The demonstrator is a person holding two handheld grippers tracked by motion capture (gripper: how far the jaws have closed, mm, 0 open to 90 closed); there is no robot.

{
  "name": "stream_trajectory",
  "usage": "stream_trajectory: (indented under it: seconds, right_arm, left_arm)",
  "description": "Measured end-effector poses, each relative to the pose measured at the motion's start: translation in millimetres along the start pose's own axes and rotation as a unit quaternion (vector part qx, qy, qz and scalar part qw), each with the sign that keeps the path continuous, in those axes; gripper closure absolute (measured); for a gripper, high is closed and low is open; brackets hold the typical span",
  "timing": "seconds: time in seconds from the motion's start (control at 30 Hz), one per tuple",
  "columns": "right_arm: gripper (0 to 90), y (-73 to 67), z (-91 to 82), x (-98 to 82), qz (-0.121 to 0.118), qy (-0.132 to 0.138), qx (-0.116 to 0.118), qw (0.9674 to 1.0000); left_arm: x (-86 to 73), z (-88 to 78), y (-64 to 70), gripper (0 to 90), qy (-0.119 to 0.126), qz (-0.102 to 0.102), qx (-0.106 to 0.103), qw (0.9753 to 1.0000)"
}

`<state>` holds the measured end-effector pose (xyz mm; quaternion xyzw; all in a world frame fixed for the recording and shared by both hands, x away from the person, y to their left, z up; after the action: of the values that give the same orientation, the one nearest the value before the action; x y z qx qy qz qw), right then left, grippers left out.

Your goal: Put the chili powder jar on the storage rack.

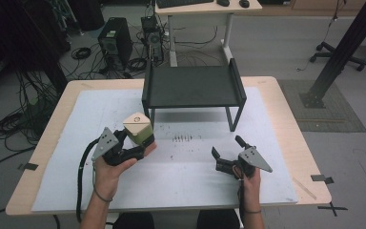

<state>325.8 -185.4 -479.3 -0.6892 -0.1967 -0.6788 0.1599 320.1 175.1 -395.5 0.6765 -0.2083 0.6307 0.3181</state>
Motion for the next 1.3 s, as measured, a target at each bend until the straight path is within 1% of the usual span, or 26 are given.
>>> stream_trajectory:
  seconds: [0.1, 0.27, 0.3, 0.33, 0.43, 0.53, 0.6, 0.83, 0.87, 1.0, 1.03, 1.13, 1.3]
  right_arm:
    - [0.0, 0.2, 0.0, 0.0, 0.001, 0.000, 0.000, 1.0000]
    - [0.0, 0.2, 0.0, 0.0, 0.002, 0.000, 0.000, 1.0000]
    - [0.0, 0.2, 0.0, 0.0, 0.002, 0.000, 0.000, 1.0000]
    - [0.0, 0.2, -0.1, 0.0, 0.003, 0.001, 0.000, 1.0000]
    - [0.0, 0.3, -0.1, 0.0, 0.003, 0.001, 0.000, 1.0000]
    - [0.0, 0.3, -0.2, 0.0, 0.003, 0.001, 0.001, 1.0000]
    - [0.0, 0.3, -0.2, 0.0, 0.003, 0.002, 0.001, 1.0000]
    - [0.0, 0.7, -0.4, 0.0, 0.004, 0.003, 0.002, 1.0000]
    - [0.0, 0.8, -0.4, -0.1, 0.004, 0.003, 0.002, 1.0000]
    - [0.0, 1.0, -0.4, -0.1, 0.005, 0.003, 0.002, 1.0000]
    - [0.0, 1.0, -0.4, -0.1, 0.005, 0.003, 0.002, 1.0000]
    - [0.0, 0.8, -0.5, -0.1, 0.007, 0.003, 0.003, 1.0000]
    - [0.0, 1.1, -0.4, -0.1, 0.008, 0.003, 0.003, 1.0000]
  left_arm:
    - [3.5, 7.1, 2.8, 29.2, -0.001, -0.002, -0.009, 1.0000]
    - [12.6, 18.7, 5.6, 29.2, -0.001, -0.001, -0.017, 0.9999]
    - [12.6, 18.7, 5.6, 29.2, -0.001, -0.001, -0.017, 0.9999]
    - [16.5, 22.6, 6.3, 29.2, 0.000, 0.000, -0.020, 0.9998]
    - [21.4, 28.0, 6.9, 29.2, 0.001, -0.002, -0.024, 0.9997]
    - [26.2, 34.1, 6.9, 29.2, -0.004, 0.001, -0.023, 0.9997]
    - [30.0, 38.3, 6.7, 29.2, -0.003, -0.001, -0.025, 0.9997]
    - [40.8, 49.0, 6.2, 29.2, -0.003, 0.004, -0.025, 0.9997]
    - [44.1, 52.1, 6.1, 29.2, -0.002, 0.005, -0.025, 0.9997]
    - [48.5, 56.4, 5.0, 29.2, -0.001, 0.005, -0.025, 0.9997]
    - [52.0, 59.0, 3.8, 29.1, -0.001, 0.007, -0.024, 0.9997]
    - [55.8, 61.5, 2.3, 29.2, 0.002, 0.006, -0.024, 0.9997]
    - [67.3, 69.8, -1.6, 29.2, 0.011, 0.003, -0.025, 0.9996]
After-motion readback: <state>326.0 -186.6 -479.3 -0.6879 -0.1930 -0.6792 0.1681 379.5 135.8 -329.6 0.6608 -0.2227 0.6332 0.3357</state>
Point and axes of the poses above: each handheld gripper's, and its own axes: z roughly forward along the jaws, x roughly out of its top, y roughly to its right, the point moved 2 cm from there along z, roughly forward along the jaws, and after that the axes turned 6 degrees about -z, right-handed, at the moved point
